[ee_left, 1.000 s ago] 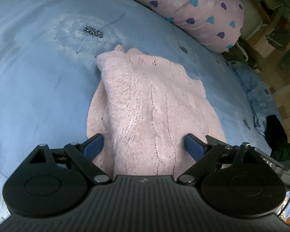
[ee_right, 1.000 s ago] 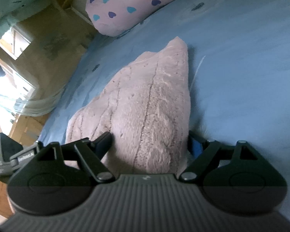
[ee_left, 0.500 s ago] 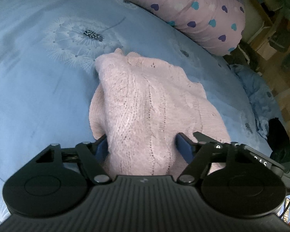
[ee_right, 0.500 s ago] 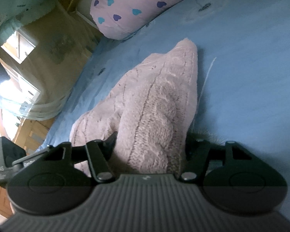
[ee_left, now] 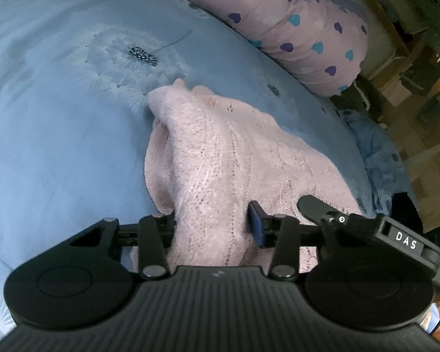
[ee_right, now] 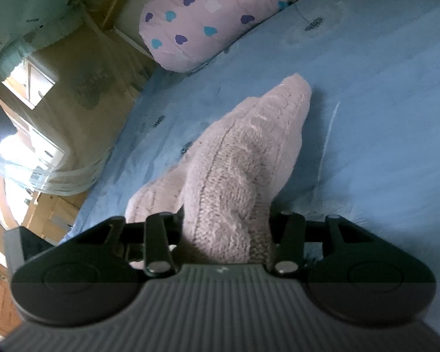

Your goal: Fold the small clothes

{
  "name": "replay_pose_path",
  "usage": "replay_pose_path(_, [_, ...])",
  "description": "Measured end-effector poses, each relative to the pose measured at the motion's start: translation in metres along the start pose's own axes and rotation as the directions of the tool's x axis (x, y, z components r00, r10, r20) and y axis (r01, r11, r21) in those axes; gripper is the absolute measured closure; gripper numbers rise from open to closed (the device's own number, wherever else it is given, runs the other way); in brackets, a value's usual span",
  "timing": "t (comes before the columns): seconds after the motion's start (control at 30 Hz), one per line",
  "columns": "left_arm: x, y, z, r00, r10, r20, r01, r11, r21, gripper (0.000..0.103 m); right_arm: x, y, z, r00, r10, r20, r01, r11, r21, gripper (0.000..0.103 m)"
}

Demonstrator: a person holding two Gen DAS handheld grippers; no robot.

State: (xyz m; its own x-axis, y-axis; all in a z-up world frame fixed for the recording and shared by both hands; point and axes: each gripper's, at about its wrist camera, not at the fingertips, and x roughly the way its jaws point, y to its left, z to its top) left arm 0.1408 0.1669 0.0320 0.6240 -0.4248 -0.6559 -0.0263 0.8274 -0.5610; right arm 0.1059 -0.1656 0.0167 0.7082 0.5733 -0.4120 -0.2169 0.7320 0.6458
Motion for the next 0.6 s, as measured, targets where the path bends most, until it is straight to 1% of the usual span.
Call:
replay_pose_path(0.13, [-0.003, -0.001, -0.001, 0.999, -0.033, -0.011, 0.033, 0.999, -0.016, 0.056, -0.006, 0.002, 0.004, 1.0, 0.006, -0.007, -0.006, 0.999, 0.044, 0.056])
replay_pose_path(0.3, [-0.005, -0.016, -0.006, 0.997, -0.069, -0.039, 0.069, 0.997, 0.016, 0.057, -0.021, 0.004, 0.008, 1.0, -0.005, -0.003, 0.005, 0.998, 0.063, 0.057])
replay_pose_path(0.43, [-0.007, -0.038, -0.017, 0.99, -0.116, -0.083, 0.12, 0.992, 0.036, 0.057, -0.047, 0.003, 0.007, 1.0, -0.021, 0.018, 0.019, 0.997, 0.073, 0.057])
replay_pose_path(0.6, [-0.016, -0.074, -0.041, 0.982, -0.141, -0.126, 0.152, 0.985, 0.083, 0.057, -0.087, -0.004, 0.005, 0.999, -0.041, 0.03, 0.038, 0.996, 0.084, 0.057])
